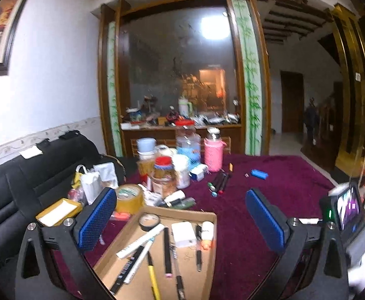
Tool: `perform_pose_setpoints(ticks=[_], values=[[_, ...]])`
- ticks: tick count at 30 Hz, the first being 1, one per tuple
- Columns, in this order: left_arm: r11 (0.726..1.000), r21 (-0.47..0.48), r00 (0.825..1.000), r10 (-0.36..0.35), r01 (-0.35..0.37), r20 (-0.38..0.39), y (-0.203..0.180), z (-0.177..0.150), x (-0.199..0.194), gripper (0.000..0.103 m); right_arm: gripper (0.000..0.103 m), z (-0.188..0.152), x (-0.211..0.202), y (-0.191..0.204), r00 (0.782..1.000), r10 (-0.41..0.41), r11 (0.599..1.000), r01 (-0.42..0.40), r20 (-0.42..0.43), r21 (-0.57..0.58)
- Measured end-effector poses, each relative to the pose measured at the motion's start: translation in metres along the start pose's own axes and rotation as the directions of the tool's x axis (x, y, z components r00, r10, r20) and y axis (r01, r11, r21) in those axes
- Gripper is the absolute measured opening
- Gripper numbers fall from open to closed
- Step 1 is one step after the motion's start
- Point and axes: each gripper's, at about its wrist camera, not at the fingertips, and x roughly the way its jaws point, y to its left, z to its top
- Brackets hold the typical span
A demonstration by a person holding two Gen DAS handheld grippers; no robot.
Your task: Organize rigid objects
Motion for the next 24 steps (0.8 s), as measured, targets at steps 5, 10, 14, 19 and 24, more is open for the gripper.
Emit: perform_pose_setpoints(ticks=[5,10,14,19,24], values=[[0.998,0.003,0.984,-0.069,0.070,-0.167,-0.025,-0.010,0.047,0.103,0.085,0.016,0.033,-0.062,0.999,0.008,0.991,-0.001,-0.051,0.136],[0.987,-0.062,0.927,-0.161,0.149,-0.338,-0.053,-0.023,0.108,0.103,0.085,0.011,0.055,-0.112,0.992,0.121,0.936,-0.098,-0.047,0.339],[0.971,-0.124,0.854,-0.238,0.204,-0.462,-0.084,-0.039,0.163,0.103,0.085,0.003,0.058,-0.121,0.988,0.147,0.918,-0.118,-0.048,0.380],[0.963,-0.165,0.774,-0.268,0.211,-0.573,-0.127,-0.059,0.229,0.103,0.085,0.004,0.050,-0.127,0.988,0.151,0.904,-0.132,-0.014,0.407],[0.973,-0.086,0.762,-0.223,0.216,-0.608,-0.166,-0.070,0.268,0.102,0.085,0.002,0.059,-0.131,0.985,0.169,0.890,-0.133,-0.044,0.436]])
